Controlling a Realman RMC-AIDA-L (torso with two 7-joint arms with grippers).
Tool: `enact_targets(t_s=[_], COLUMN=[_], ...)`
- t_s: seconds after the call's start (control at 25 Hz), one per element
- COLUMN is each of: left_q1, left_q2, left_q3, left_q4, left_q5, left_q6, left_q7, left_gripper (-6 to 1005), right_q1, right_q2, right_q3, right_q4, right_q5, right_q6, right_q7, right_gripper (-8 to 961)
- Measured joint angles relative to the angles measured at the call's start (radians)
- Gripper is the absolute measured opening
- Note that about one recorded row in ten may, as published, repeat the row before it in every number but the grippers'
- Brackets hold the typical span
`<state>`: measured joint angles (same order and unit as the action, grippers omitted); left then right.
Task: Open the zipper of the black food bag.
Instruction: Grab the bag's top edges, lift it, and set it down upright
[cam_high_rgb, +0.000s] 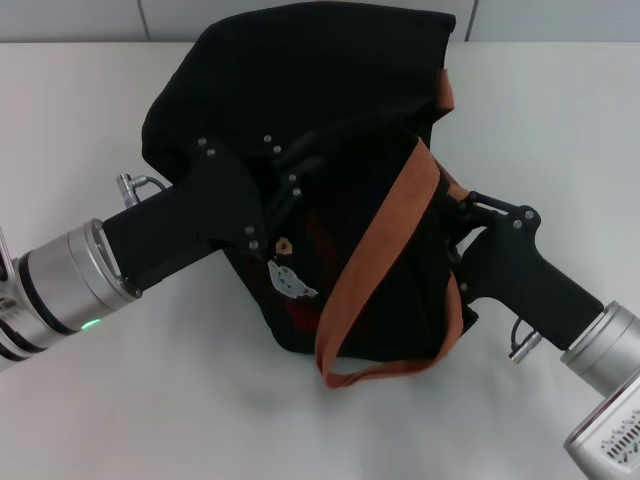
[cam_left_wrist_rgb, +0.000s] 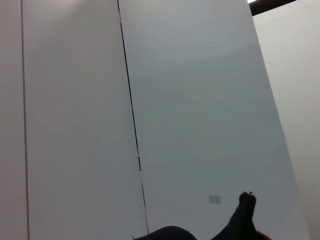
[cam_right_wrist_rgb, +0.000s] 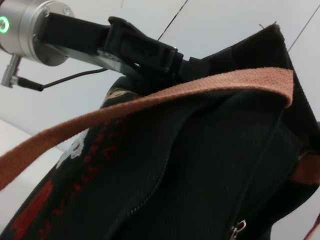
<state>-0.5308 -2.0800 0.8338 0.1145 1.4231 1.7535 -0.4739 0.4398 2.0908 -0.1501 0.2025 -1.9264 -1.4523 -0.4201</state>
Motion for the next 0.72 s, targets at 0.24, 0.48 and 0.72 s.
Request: enact_targets(t_s=[0.24,0.48,0.72], left_q1=[0.000,-0.001,-0.004], left_q2=[0.000,0.000,0.000], left_q3=[0.001,0.001,0.001], left_q4=[-0.012,-0.017,-0.025], left_q5=[0.001,0.002,0.003], left_q6=[0.001,0.001,-0.001], left_q7=[0.012,0.015,0.023], left_gripper=[145,148,152], right_q1=[0.000,-0.007,-0.012], right_q2=[0.000,0.000,0.000], right_q3=[0.009,0.044,0.045], right_q4=[0.006,0.006,0.004], right_q5=[0.001,0.002,0.002], right_q6=[-0.033,-0.050,-0.044], right_q7=[0.001,0.009,0.008], right_gripper=[295,287,279])
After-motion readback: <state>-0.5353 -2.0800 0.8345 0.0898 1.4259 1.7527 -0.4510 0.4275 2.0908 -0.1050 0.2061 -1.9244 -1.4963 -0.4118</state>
